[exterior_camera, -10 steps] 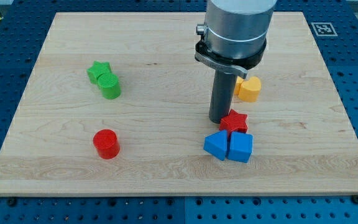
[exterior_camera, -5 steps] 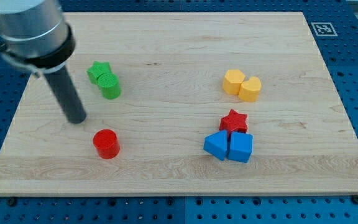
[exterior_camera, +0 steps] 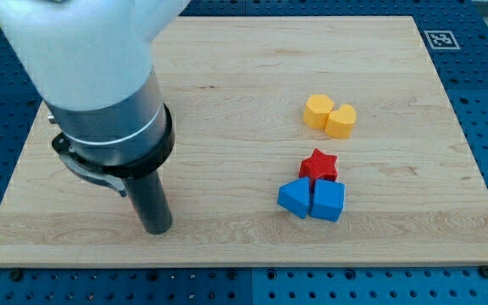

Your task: Slide the red circle to the left of the red star

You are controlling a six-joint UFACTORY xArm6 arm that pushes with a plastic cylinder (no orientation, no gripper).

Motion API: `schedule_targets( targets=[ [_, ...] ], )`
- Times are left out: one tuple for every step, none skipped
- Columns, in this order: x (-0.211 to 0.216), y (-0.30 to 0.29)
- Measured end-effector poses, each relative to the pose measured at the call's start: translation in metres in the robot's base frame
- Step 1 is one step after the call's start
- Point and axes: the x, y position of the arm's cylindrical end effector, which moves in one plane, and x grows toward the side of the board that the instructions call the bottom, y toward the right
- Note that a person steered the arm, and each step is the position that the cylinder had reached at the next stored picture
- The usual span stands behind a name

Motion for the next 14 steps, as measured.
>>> schedule_targets(
  targets=[
    [-0.006, -0.020],
    [0.011, -0.036],
    [-0.023, -0.077],
    [-0.042, -0.046],
    [-0.043, -0.011],
    [-0.051, 0.002],
    [-0.046, 0.002],
    [-0.039, 0.005],
    [-0.041, 0.038],
    [-0.041, 0.061],
    [-0.050, 0.083],
    [-0.050, 0.094],
    [-0.065, 0.071],
    [-0.082, 0.078]
  ],
)
